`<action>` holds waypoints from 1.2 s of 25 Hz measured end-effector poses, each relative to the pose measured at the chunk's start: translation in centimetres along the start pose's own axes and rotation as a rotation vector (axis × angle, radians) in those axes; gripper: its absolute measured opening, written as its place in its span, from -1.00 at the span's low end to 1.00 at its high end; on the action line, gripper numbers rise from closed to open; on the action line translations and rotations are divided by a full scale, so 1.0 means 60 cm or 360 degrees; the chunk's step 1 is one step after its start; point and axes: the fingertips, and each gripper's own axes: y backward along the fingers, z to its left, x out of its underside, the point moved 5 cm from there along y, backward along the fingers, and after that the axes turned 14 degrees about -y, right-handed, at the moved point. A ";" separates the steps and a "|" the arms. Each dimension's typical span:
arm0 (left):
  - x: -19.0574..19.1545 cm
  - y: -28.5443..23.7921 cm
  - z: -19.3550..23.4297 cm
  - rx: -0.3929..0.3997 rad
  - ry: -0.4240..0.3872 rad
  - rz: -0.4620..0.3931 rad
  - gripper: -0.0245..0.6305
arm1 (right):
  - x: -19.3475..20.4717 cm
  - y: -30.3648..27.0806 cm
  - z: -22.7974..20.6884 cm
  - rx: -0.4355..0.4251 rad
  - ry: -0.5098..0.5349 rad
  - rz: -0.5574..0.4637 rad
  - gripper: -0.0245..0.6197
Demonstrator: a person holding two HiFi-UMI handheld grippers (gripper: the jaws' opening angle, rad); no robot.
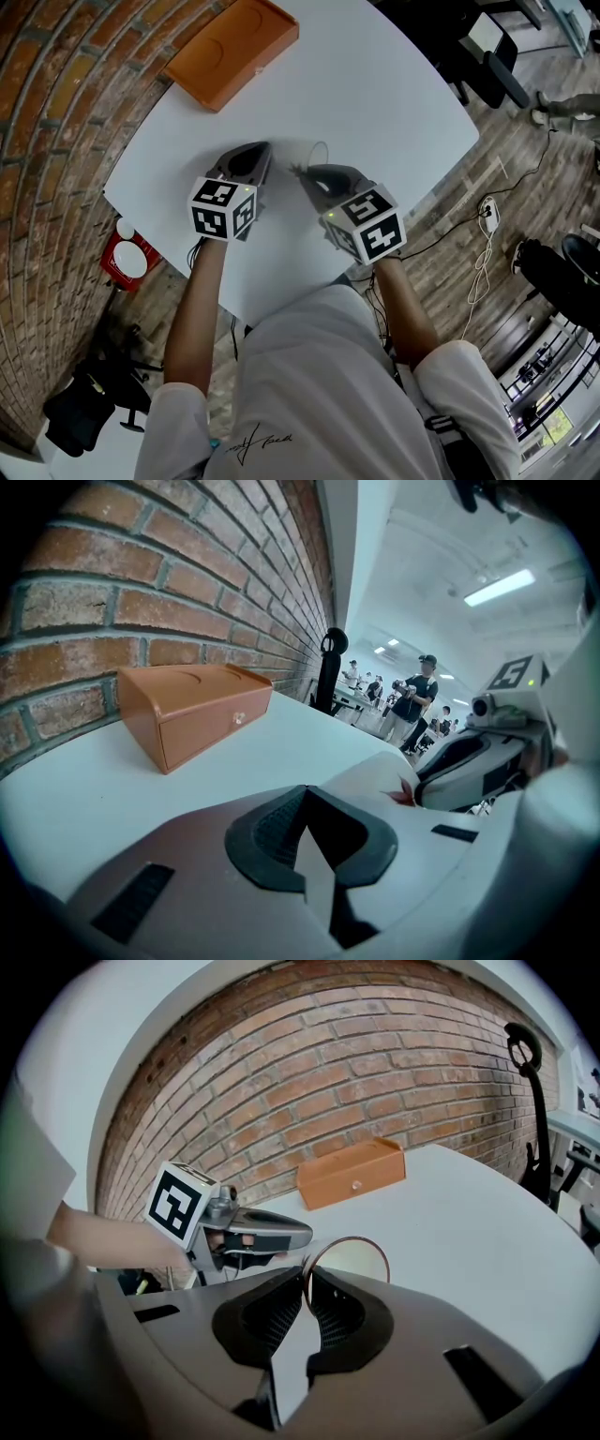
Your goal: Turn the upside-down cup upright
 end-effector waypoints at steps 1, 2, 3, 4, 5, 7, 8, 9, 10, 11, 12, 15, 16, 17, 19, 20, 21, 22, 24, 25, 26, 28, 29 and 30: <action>0.000 0.000 0.001 0.0000 0.0003 0.0001 -0.90 | -0.002 0.000 0.000 -0.0002 0.0003 -0.0002 -0.80; 0.001 0.000 0.001 -0.0001 0.0006 0.0003 -0.90 | -0.003 0.000 0.001 -0.0004 0.0006 -0.0006 -0.80; 0.001 0.001 0.002 -0.0001 0.0007 0.0006 -0.90 | -0.005 0.000 0.001 -0.0005 0.0009 -0.0010 -0.80; 0.002 0.001 0.002 -0.0001 0.0009 0.0009 -0.90 | -0.006 0.000 0.002 -0.0006 0.0011 -0.0014 -0.80; 0.003 0.001 0.002 -0.0001 0.0010 0.0011 -0.90 | -0.007 0.000 0.003 -0.0007 0.0012 -0.0015 -0.80; 0.004 0.002 0.002 -0.0003 0.0014 0.0013 -0.90 | -0.010 0.000 0.004 -0.0014 0.0013 -0.0023 -0.80; 0.004 0.002 0.003 -0.0006 0.0016 0.0012 -0.90 | -0.012 0.001 0.005 -0.0019 0.0013 -0.0031 -0.80; 0.004 0.002 0.004 -0.0008 0.0019 0.0012 -0.90 | -0.015 0.002 0.006 -0.0027 0.0008 -0.0041 -0.80; 0.005 0.002 0.005 -0.0010 0.0022 0.0011 -0.90 | -0.018 0.003 0.007 -0.0035 0.0000 -0.0050 -0.80; 0.006 0.003 0.006 -0.0012 0.0026 0.0011 -0.90 | -0.020 0.003 0.008 -0.0044 -0.0010 -0.0057 -0.81; 0.007 0.003 0.007 -0.0012 0.0032 0.0011 -0.90 | -0.023 0.003 0.009 -0.0050 -0.0015 -0.0061 -0.81; 0.009 0.004 0.009 -0.0015 0.0046 0.0010 -0.90 | -0.028 0.002 0.009 -0.0047 -0.0008 -0.0065 -0.81; 0.010 0.004 0.009 -0.0015 0.0048 0.0010 -0.90 | -0.029 0.002 0.009 -0.0046 -0.0007 -0.0067 -0.81; 0.010 0.004 0.008 -0.0016 0.0051 0.0009 -0.90 | -0.030 0.002 0.009 -0.0046 -0.0008 -0.0069 -0.81; 0.011 0.005 0.009 -0.0018 0.0055 0.0009 -0.90 | -0.030 0.001 0.011 -0.0053 -0.0009 -0.0071 -0.81; 0.012 0.005 0.010 -0.0020 0.0056 0.0010 -0.90 | -0.031 0.001 0.013 -0.0058 -0.0008 -0.0071 -0.82; 0.013 0.006 0.011 -0.0024 0.0057 0.0013 -0.90 | -0.031 0.000 0.015 -0.0063 -0.0006 -0.0071 -0.81; 0.014 0.006 0.012 -0.0027 0.0059 0.0016 -0.90 | -0.031 -0.001 0.016 -0.0068 -0.0005 -0.0070 -0.82; 0.018 0.007 0.013 -0.0029 0.0066 0.0022 -0.90 | -0.031 -0.003 0.018 -0.0077 -0.0010 -0.0066 -0.82; 0.020 0.007 0.013 -0.0029 0.0070 0.0024 -0.90 | -0.031 -0.005 0.019 -0.0086 -0.0019 -0.0064 -0.82; 0.021 0.008 0.014 -0.0030 0.0075 0.0024 -0.90 | -0.031 -0.007 0.020 -0.0099 -0.0031 -0.0062 -0.82; 0.024 0.009 0.016 -0.0032 0.0092 0.0020 -0.90 | -0.033 -0.010 0.020 -0.0126 -0.0053 -0.0061 -0.82; 0.025 0.009 0.016 -0.0033 0.0103 0.0017 -0.90 | -0.033 -0.011 0.020 -0.0133 -0.0059 -0.0061 -0.82; 0.026 0.008 0.016 -0.0033 0.0111 0.0016 -0.90 | -0.034 -0.010 0.020 -0.0137 -0.0061 -0.0061 -0.81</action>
